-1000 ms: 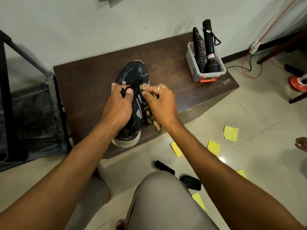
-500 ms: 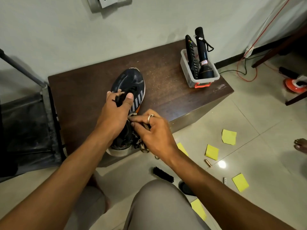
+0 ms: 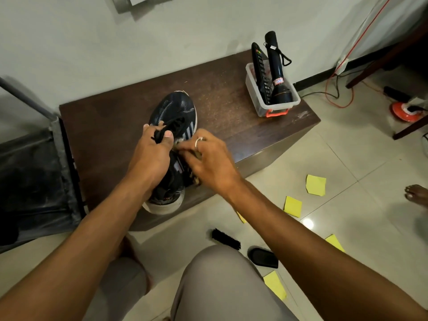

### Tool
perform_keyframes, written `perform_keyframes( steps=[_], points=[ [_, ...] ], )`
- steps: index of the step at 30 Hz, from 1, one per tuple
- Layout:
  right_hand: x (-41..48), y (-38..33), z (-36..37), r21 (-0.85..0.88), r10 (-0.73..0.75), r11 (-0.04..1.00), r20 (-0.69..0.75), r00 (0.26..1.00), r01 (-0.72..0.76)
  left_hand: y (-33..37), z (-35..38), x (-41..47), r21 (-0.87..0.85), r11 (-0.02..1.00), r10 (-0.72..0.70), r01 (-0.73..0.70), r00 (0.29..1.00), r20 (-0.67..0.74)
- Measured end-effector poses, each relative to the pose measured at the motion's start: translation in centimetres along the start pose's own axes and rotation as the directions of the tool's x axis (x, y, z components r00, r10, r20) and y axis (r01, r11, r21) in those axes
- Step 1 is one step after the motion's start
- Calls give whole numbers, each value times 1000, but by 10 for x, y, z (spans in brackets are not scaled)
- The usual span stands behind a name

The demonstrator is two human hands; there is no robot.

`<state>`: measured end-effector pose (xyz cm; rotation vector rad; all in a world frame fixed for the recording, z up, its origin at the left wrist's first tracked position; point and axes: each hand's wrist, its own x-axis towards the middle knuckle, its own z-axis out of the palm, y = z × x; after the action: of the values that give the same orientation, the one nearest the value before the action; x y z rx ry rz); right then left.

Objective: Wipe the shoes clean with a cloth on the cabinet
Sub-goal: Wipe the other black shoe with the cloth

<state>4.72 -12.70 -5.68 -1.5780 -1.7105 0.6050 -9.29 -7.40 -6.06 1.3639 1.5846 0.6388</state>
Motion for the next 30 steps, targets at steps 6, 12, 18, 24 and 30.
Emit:
perform_keyframes(
  steps=[6, 12, 18, 24, 30],
  points=[
    [-34, -10, 9, 79, -36, 996, 21, 999, 35, -1, -3, -2, -69, 998, 15, -15, 1000, 5],
    [1, 3, 7, 101, 124, 989, -124, 984, -112, 1, -1, -2, -61, 998, -10, 9, 1000, -13],
    [-53, -11, 3, 240, 152, 958, 41, 988, -157, 2, 1, -3, -19, 999, 25, -26, 998, -55],
    [-37, -8, 6, 273, 293, 921, -12, 956, -278, 3, 3, -4, -7, 1000, 6, -7, 998, -64],
    [-63, -16, -2, 314, 275, 904, 93, 957, -290, 2, 4, -2, 30, 999, 13, -11, 998, -54]
  ],
)
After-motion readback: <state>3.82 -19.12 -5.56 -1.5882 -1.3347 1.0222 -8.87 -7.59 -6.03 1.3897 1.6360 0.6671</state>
